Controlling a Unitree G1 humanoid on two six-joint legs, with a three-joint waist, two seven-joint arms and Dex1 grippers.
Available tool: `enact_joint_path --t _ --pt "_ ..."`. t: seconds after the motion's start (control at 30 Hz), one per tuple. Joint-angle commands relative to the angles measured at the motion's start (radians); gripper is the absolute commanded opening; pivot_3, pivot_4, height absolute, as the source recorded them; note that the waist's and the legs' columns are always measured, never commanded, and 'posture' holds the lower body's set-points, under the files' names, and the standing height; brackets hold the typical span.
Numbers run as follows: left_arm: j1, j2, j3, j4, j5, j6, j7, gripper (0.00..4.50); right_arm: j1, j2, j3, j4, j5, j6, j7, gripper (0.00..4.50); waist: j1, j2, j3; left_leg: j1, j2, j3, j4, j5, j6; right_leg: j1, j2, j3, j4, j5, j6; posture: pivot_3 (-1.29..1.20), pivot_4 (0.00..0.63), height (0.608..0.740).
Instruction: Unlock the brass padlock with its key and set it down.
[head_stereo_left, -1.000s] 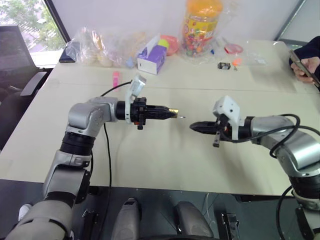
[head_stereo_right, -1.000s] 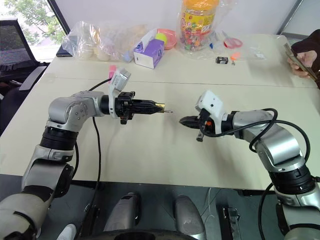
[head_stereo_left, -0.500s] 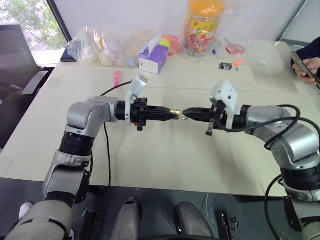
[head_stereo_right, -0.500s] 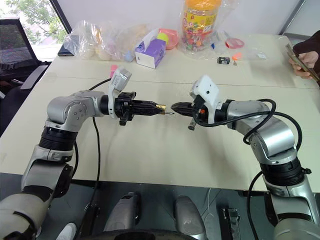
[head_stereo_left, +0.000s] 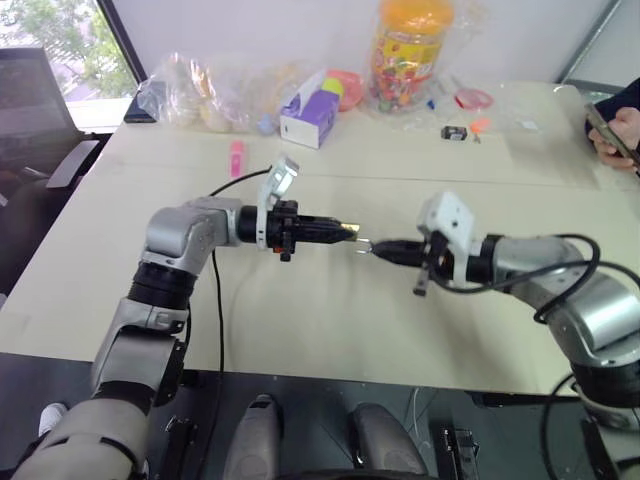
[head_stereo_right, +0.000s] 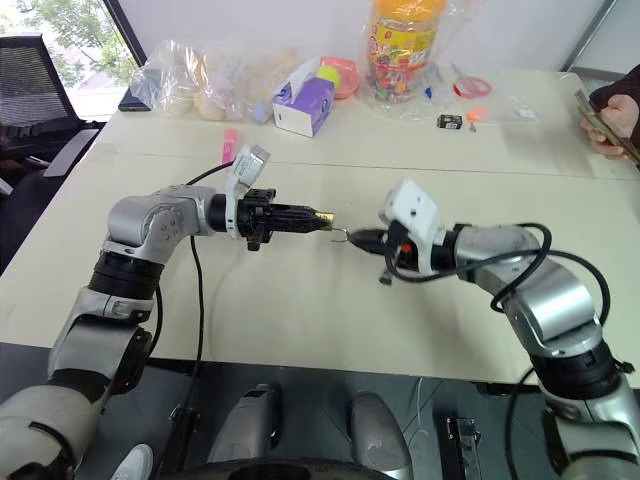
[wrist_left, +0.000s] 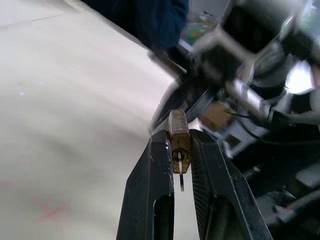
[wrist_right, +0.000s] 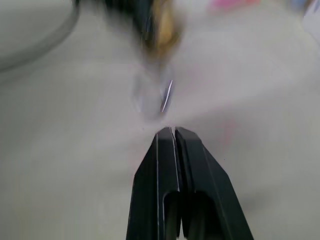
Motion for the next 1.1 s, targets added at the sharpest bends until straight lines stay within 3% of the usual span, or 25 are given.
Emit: enact_joint_path --t 0.03,0.2,0.43,0.53,0.57,0.77,0.87,0.97,1.1 --pt "-0.008 -0.047 -0.008 0.089 0.053 -0.076 0.035 0.0 0.09 -0.04 -0.029 0.029 -0.066 -0.082 0.007 0.05 0.005 0.0 0.0 0.0 0.0 0.0 0.001 0.0 0.0 0.0 0.0 0.0 0.0 0.0 0.0 0.0 0.15 0.74" --pt "-0.068 -0.161 -0.012 0.349 0.141 -0.21 0.075 0.0 0.246 -0.044 -0.144 -0.012 -0.061 -0.093 -0.029 0.05 0.009 -0.001 0.0 -0.001 0.0 0.0 0.002 0.0 0.0 0.0 0.0 0.0 0.0 0.0 0.0 0.0 0.15 0.74" --pt "-0.185 -0.327 0.071 0.729 0.197 -0.315 0.189 0.0 0.251 -0.023 -0.219 -0.151 -0.021 -0.013 -0.093 0.05 0.008 -0.001 0.0 -0.001 0.0 0.0 0.001 0.0 0.0 -0.001 0.001 0.0 0.001 0.0 0.0 0.0 0.15 0.74" --pt "-0.204 -0.354 0.092 0.82 0.22 -0.319 0.21 0.0 0.233 -0.018 -0.226 -0.189 -0.003 0.02 -0.113 0.05 0.004 -0.001 0.001 -0.001 0.0 0.0 0.001 0.0 0.001 -0.001 0.001 0.0 0.0 0.0 0.0 0.0 0.15 0.74" --pt "-0.207 -0.359 0.1 0.845 0.23 -0.323 0.226 0.98 0.226 -0.017 -0.227 -0.201 0.003 0.03 -0.116 0.0 0.003 -0.001 0.001 -0.001 0.0 0.0 0.0 0.0 0.001 -0.001 0.001 0.0 0.0 0.0 0.0 0.0 0.15 0.74" --pt "-0.18 -0.332 0.081 0.885 0.304 -0.354 0.202 3.41 0.184 -0.022 -0.225 -0.244 0.03 0.077 -0.129 0.0 0.004 -0.001 0.0 0.002 0.0 -0.001 0.001 0.0 0.0 0.003 0.001 0.0 0.001 0.0 0.0 0.0 0.15 0.74" --pt "-0.16 -0.284 0.066 0.849 0.341 -0.42 0.177 4.39 0.176 -0.047 -0.21 -0.245 0.019 0.073 -0.112 0.0 0.001 0.0 -0.001 0.006 0.0 -0.001 0.001 0.0 0.0 0.006 0.001 0.0 0.002 0.0 0.0 0.0 0.15 0.74" --pt "-0.104 -0.217 0.017 0.735 0.402 -0.564 0.132 4.46 0.176 -0.081 -0.205 -0.228 0.005 0.056 -0.084 0.0 -0.022 0.0 -0.001 0.006 0.0 -0.001 0.001 0.0 0.0 0.006 0.002 0.0 0.002 0.0 0.0 0.0 0.15 0.74" --pt "-0.039 -0.142 0.025 0.532 0.373 -0.54 0.07 4.46 0.175 -0.117 -0.217 -0.193 -0.006 0.029 -0.053 0.0 -0.026 0.0 -0.001 0.006 0.002 0.0 -0.001 0.0 0.0 0.004 0.003 0.001 0.002 0.0 0.0 0.0 0.15 0.74"
